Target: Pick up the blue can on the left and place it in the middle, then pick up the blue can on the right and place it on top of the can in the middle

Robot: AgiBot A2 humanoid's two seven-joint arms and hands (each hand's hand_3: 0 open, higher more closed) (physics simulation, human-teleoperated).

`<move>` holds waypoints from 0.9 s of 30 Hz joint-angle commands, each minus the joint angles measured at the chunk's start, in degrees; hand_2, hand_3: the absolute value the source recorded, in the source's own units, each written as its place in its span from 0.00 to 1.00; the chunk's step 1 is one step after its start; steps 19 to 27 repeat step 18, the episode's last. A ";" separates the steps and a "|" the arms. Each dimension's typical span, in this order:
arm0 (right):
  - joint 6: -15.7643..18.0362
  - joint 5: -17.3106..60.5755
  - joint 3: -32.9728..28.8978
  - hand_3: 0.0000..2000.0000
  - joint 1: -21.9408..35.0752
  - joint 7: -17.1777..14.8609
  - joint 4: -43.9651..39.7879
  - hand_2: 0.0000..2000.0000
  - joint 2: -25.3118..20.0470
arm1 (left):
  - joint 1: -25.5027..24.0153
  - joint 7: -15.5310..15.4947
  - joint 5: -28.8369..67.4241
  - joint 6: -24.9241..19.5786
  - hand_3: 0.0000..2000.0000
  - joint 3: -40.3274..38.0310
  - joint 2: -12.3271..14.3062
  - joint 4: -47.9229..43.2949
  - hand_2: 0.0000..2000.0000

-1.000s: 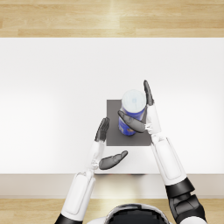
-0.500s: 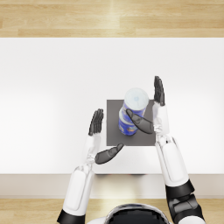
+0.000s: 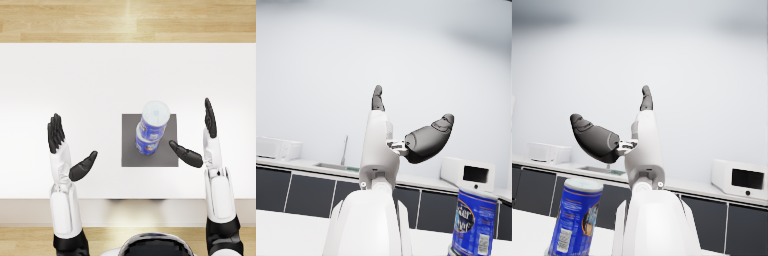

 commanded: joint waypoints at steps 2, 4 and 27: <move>0.11 0.00 -4.33 0.00 -3.12 0.04 1.13 0.00 0.56 | -0.83 0.00 0.00 0.00 0.00 -3.65 0.25 -0.09 0.00; 0.16 -0.01 -3.03 0.00 -2.60 0.06 0.64 0.00 0.27 | -0.90 0.00 0.00 0.00 0.00 -2.66 0.25 -0.03 0.00; 0.22 -0.01 -4.46 0.00 -4.10 0.08 0.71 0.00 0.37 | -1.76 0.00 -0.01 0.00 0.00 -3.71 0.52 0.09 0.00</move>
